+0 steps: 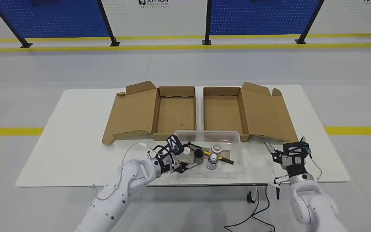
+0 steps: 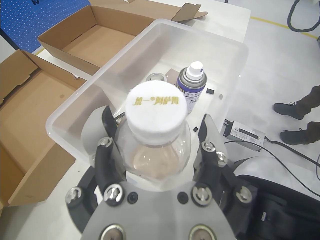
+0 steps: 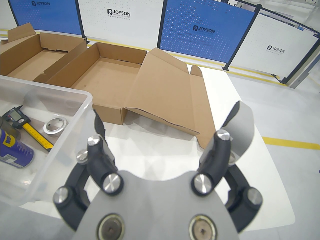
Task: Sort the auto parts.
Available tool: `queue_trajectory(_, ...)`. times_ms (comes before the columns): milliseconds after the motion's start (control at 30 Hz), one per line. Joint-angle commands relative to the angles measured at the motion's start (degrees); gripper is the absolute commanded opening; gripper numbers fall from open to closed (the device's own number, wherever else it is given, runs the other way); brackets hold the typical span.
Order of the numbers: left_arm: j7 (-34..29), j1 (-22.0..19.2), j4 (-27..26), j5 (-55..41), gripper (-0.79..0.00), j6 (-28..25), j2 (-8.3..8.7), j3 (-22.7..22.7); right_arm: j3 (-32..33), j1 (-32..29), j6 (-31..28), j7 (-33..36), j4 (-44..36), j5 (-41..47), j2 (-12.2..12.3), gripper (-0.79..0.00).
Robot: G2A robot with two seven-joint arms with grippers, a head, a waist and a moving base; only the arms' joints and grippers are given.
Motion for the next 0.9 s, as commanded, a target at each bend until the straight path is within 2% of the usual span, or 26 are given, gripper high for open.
queue_trajectory(0,0.04,-0.07,0.13,-0.02,-0.219,-0.05,0.01,0.03,0.0,0.0,0.0,0.0,0.0,0.0,0.0,0.0)
queue_trajectory(167,0.52,-0.11,0.48,1.24,-0.212,0.19,0.06,0.3,0.0,0.0,0.0,0.0,0.0,0.0,0.0,0.0)
queue_trajectory(200,0.62,-0.16,0.66,1.24,-0.237,0.2,0.05,0.36,0.0,0.0,0.0,0.0,0.0,0.0,0.0,0.0)
queue_trajectory(233,0.73,-0.25,0.82,1.36,-0.351,0.22,0.05,0.41,0.0,0.0,0.0,0.0,0.0,0.0,0.0,0.0)
queue_trajectory(267,0.84,-0.29,0.99,1.38,-0.4,0.32,0.04,0.45,0.0,0.0,0.0,0.0,0.0,0.0,0.0,0.0)
queue_trajectory(367,1.01,-0.45,1.38,1.26,-0.422,0.44,0.04,0.39,0.0,0.0,0.0,0.0,0.0,0.0,0.0,0.0)
queue_trajectory(567,1.37,-0.66,1.77,1.16,-0.413,0.7,0.1,0.1,0.0,0.0,0.0,0.0,0.0,0.0,0.0,0.0)
queue_trajectory(700,1.58,-0.61,1.8,1.02,-0.468,0.64,0.13,0.06,0.0,0.0,0.0,0.0,0.0,0.0,0.0,0.0)
queue_trajectory(767,1.68,-0.6,1.77,0.98,-0.52,0.58,0.15,0.03,0.0,0.0,0.0,0.0,0.0,0.0,0.0,0.0)
queue_trajectory(867,1.89,-0.49,1.56,1.01,-0.656,0.53,0.21,-0.06,0.0,0.0,0.0,0.0,0.0,0.0,0.0,0.0)
